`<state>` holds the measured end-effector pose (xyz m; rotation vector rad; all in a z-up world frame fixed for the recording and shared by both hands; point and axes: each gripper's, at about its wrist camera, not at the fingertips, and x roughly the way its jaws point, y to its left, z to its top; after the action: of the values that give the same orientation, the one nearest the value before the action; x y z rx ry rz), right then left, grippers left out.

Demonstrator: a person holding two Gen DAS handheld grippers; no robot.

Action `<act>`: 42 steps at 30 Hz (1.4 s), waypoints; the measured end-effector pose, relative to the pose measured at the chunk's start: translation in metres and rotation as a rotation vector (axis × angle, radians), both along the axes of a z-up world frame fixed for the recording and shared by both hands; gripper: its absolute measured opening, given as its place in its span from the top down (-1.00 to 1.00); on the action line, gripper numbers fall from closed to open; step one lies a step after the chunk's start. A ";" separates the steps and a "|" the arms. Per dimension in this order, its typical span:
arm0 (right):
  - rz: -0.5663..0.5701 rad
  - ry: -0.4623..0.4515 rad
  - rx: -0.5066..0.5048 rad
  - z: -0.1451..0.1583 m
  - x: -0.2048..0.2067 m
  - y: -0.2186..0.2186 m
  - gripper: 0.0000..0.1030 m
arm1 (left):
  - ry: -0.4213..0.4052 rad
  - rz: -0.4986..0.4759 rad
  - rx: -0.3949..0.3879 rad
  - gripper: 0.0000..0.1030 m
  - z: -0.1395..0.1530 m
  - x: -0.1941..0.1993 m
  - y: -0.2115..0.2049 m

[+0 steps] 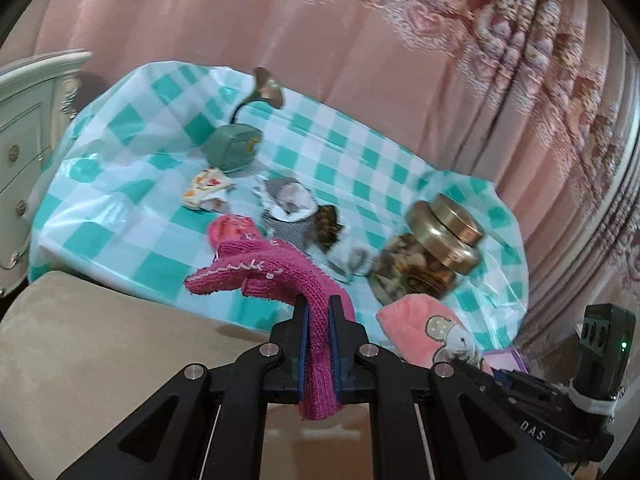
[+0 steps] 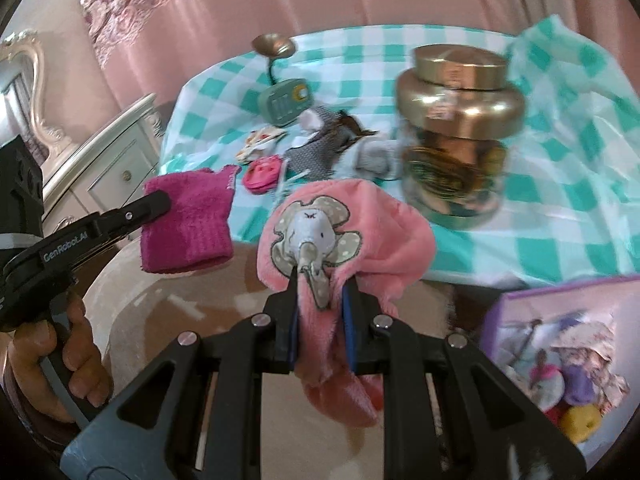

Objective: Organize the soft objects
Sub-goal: 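Carry the glove and garment over the pink box and open both tools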

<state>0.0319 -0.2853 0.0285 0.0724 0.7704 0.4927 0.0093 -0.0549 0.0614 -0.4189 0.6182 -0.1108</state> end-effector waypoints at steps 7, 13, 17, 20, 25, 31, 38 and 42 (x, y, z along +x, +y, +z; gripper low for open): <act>-0.114 -0.014 -0.014 0.003 -0.015 -0.052 0.59 | -0.014 -0.124 0.013 0.82 0.011 0.000 -0.044; -0.247 -0.021 -0.026 0.007 -0.024 -0.110 0.59 | -0.015 -0.272 0.014 0.82 0.020 0.000 -0.098; -0.345 -0.016 -0.037 0.005 -0.031 -0.151 0.60 | -0.015 -0.374 0.022 0.82 0.022 0.001 -0.136; -0.406 -0.011 -0.046 0.001 -0.037 -0.177 0.60 | -0.005 -0.438 0.022 0.82 0.023 0.000 -0.161; -0.495 -0.003 -0.075 -0.005 -0.044 -0.211 0.59 | 0.009 -0.536 0.038 0.82 0.021 -0.006 -0.199; -0.576 -0.011 -0.125 -0.007 -0.051 -0.233 0.60 | 0.026 -0.630 0.047 0.82 0.016 -0.012 -0.235; -0.662 -0.002 -0.186 -0.009 -0.054 -0.248 0.45 | 0.098 -0.763 0.066 0.29 0.001 -0.021 -0.271; -0.680 -0.001 -0.182 -0.008 -0.056 -0.251 -0.02 | 0.110 -0.746 0.074 0.08 -0.005 -0.023 -0.270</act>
<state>-0.0240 -0.5367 0.0200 0.1569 0.7349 -0.2226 -0.0137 -0.3246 0.0566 -0.1044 0.8612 -0.7768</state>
